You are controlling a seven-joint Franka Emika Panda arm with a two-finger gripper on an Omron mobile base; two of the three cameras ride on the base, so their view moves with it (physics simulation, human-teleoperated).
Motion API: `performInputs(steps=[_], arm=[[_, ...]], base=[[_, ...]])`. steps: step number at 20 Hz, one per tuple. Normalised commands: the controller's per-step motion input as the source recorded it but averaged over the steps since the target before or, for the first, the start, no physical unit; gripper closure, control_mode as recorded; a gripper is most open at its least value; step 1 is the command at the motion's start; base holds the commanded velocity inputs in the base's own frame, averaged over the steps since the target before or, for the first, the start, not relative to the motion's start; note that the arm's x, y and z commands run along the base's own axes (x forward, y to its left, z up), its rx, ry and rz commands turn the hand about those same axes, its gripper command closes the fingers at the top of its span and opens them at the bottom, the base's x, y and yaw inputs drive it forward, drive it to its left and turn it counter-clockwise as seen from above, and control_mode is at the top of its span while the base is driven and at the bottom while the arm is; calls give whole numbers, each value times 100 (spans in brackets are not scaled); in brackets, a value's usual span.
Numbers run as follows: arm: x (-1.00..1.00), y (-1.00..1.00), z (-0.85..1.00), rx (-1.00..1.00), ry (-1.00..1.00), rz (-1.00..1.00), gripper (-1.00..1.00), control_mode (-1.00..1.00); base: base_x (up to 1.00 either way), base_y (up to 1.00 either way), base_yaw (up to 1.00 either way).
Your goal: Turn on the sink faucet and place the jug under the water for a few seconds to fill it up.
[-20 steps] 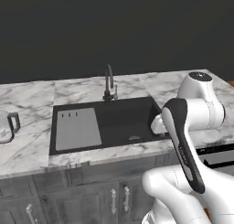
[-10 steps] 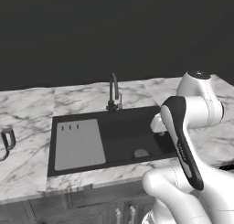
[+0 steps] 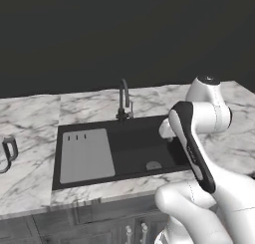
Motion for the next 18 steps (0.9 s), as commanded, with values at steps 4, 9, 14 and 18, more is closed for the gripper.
performInputs(steps=[4, 9, 14, 18], arm=[[37, -5, -14, 8, -11, 2, -100, -100], [38, -17, -18, 14, -19, 11, -100, -100], [39, -17, -29, 15, -23, 19, -100, -100], [61, -4, -21, 14, -21, 24, -100, -100]], base=[[0, 0, 0], [0, 0, 0], [0, 0, 0], [0, 0, 0]])
